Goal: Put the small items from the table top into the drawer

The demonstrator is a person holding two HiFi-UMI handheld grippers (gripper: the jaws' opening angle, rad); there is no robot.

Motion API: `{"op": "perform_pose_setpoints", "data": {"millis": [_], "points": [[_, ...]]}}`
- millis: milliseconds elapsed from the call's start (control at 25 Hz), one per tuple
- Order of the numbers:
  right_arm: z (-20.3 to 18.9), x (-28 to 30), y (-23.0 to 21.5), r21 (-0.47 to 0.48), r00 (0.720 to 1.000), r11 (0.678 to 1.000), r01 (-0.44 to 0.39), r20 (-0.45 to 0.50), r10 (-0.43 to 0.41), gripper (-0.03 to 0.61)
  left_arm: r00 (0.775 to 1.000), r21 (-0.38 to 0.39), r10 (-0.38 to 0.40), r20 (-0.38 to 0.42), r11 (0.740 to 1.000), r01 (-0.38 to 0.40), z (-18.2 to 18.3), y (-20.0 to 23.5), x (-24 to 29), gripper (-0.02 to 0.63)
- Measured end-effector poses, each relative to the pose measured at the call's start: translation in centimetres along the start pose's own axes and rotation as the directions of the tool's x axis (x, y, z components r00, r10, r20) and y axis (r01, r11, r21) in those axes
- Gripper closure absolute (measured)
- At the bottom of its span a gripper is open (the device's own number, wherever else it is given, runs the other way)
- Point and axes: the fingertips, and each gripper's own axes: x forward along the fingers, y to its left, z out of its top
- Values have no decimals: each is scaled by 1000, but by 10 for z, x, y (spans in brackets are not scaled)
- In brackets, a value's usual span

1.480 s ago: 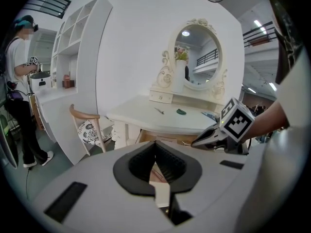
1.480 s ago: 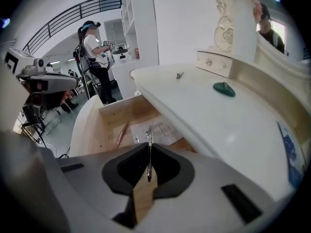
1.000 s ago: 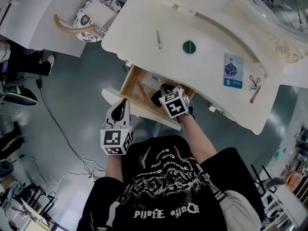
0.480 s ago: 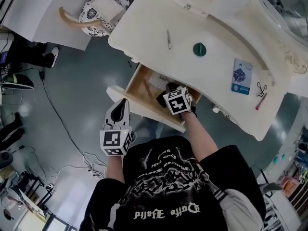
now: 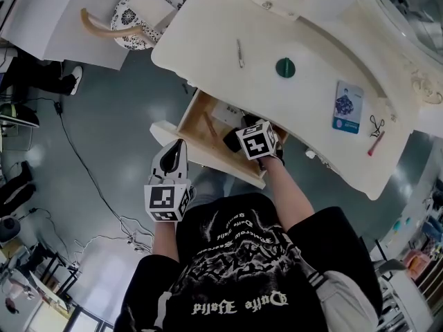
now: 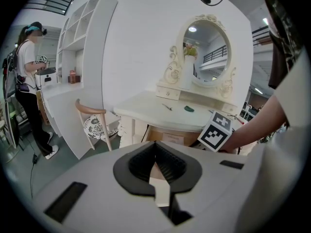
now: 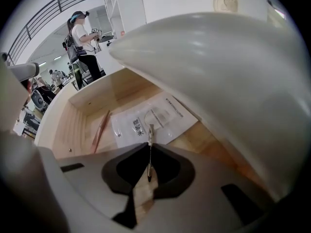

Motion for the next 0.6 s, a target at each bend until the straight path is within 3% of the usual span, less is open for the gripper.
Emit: {"op": "perform_pose_setpoints", "data": {"millis": [600], "points": [[-8,4,1,61,1000,998,-19,-10,19,524,1000,4,2,-8,1000,-2,-2,0,3,598]]}}
